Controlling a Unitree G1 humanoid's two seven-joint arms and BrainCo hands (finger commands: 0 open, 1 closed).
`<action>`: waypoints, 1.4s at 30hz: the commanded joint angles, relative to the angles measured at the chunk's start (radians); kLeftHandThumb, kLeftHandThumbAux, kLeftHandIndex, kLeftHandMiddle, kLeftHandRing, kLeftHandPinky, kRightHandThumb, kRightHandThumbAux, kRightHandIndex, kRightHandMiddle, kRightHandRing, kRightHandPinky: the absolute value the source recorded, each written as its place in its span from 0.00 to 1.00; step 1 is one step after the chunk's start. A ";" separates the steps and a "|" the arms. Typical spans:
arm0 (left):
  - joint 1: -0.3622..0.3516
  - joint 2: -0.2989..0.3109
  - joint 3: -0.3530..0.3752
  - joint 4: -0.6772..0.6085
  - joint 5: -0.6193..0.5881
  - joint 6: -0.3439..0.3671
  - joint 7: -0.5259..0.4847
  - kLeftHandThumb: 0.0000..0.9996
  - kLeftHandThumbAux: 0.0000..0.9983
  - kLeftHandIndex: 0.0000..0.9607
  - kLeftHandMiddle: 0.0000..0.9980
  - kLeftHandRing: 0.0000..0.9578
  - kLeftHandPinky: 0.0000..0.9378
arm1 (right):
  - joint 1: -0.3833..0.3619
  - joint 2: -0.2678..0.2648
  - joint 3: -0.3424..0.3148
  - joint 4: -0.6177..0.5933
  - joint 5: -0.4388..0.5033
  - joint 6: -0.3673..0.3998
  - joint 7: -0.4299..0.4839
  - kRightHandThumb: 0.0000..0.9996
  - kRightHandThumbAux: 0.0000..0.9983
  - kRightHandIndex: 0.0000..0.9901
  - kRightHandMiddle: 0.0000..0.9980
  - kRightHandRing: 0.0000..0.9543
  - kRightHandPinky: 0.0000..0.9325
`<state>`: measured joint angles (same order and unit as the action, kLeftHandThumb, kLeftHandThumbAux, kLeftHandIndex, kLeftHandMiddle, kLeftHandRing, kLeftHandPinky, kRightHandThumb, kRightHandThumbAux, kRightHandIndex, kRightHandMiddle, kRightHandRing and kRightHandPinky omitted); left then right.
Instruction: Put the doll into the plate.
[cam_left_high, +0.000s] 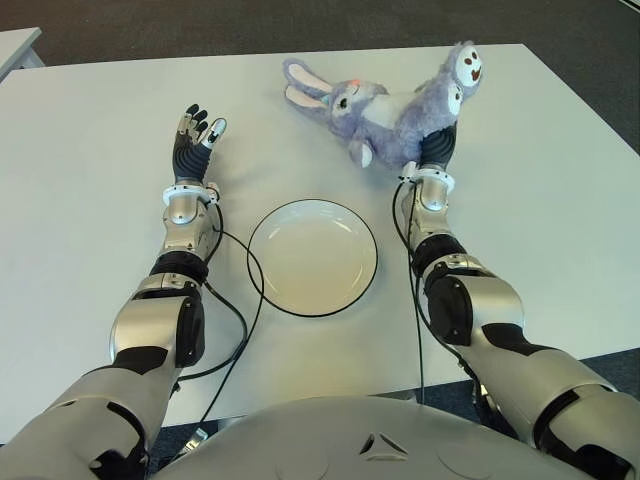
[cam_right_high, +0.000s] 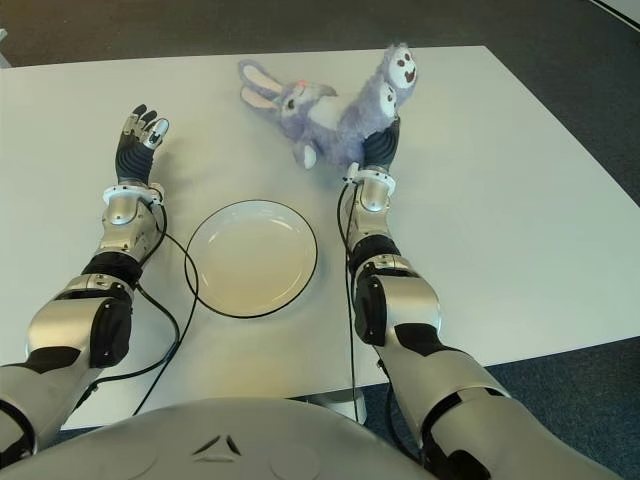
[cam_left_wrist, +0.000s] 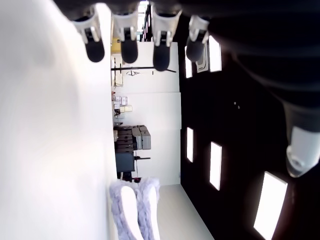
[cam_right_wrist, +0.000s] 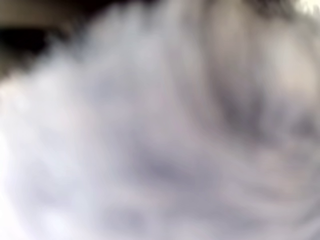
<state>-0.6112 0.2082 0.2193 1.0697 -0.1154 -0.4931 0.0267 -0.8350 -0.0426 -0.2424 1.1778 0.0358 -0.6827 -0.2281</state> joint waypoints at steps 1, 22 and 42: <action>0.070 -0.031 -0.004 0.052 0.014 0.033 0.014 0.00 0.51 0.04 0.11 0.07 0.00 | 0.008 -0.008 0.015 -0.019 -0.015 -0.026 -0.006 0.73 0.71 0.44 0.83 0.90 0.91; 0.071 -0.029 -0.004 0.060 0.015 0.034 0.017 0.00 0.50 0.03 0.10 0.06 0.00 | 0.061 -0.018 0.062 -0.152 -0.055 -0.075 -0.017 0.73 0.71 0.44 0.84 0.90 0.92; 0.064 -0.033 -0.002 0.068 0.010 0.039 0.016 0.00 0.50 0.04 0.10 0.06 0.00 | 0.138 -0.016 0.091 -0.294 -0.055 -0.076 0.014 0.73 0.71 0.44 0.83 0.90 0.91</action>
<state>-0.6135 0.2078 0.2195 1.0745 -0.1147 -0.4934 0.0400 -0.7196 -0.0616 -0.1568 0.9036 -0.0139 -0.7471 -0.2209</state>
